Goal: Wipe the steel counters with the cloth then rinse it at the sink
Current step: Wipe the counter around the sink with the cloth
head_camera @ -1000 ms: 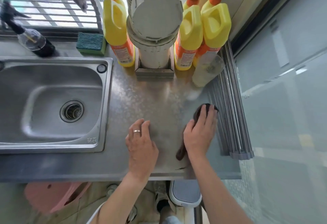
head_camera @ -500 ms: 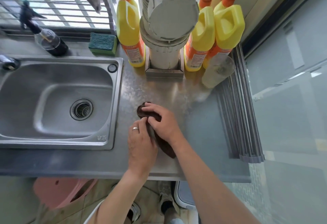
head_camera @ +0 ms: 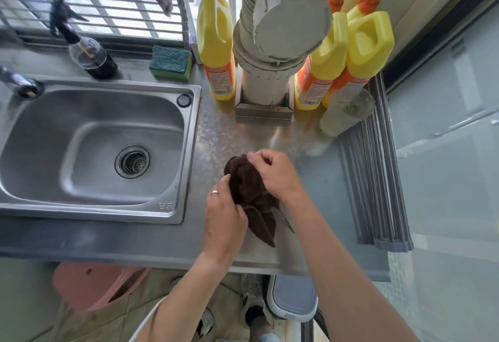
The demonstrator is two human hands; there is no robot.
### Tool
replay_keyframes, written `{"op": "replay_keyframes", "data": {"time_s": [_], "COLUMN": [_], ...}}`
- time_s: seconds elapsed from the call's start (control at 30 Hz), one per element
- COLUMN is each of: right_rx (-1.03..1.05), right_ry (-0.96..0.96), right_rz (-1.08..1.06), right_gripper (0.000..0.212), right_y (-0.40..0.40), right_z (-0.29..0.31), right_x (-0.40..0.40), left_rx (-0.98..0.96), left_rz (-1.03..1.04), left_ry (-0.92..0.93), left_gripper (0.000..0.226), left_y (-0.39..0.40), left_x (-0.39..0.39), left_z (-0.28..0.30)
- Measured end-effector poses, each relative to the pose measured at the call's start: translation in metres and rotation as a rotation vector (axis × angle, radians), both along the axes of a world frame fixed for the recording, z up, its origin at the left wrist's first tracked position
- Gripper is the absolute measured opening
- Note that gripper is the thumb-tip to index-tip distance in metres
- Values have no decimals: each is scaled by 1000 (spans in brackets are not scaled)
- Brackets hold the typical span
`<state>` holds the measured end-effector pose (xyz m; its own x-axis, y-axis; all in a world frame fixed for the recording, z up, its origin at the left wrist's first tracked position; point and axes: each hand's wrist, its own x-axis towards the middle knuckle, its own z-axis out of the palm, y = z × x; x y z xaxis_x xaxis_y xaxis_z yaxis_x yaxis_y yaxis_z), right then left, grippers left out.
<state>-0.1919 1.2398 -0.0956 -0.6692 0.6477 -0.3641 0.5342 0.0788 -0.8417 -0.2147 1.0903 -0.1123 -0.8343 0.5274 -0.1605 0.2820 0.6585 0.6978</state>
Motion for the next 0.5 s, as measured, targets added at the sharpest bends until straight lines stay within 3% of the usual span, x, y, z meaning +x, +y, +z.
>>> {"op": "replay_keyframes", "data": {"time_s": [0.13,0.17,0.27,0.3,0.43,0.5], "right_rx": [-196,-150,345,452,565,558], "right_ry": [137,112,-166,-222,-14,-113], "right_rz": [-79,-93,-206,-242,-56,121], "right_gripper": [48,44,8,15,32,61], "right_y": [18,25,42,42,11,-24], "right_z": [20,21,12,7,-15,-33], "right_x": [-5,-5,2,5,7,9], "left_rx": [-41,-54,-97,-107,-112,-109], "left_rz": [-36,-38,-26,-16,-2,16], "left_ry": [82,98,107,104,114,123], "left_gripper": [40,34,38,40,42,39], "left_y": [-5,-5,-6,-7,-8,-8], "left_x": [-5,-7,-7,-7,-9,-9], "left_z": [-4,-4,-3,-2,-3,-4]}}
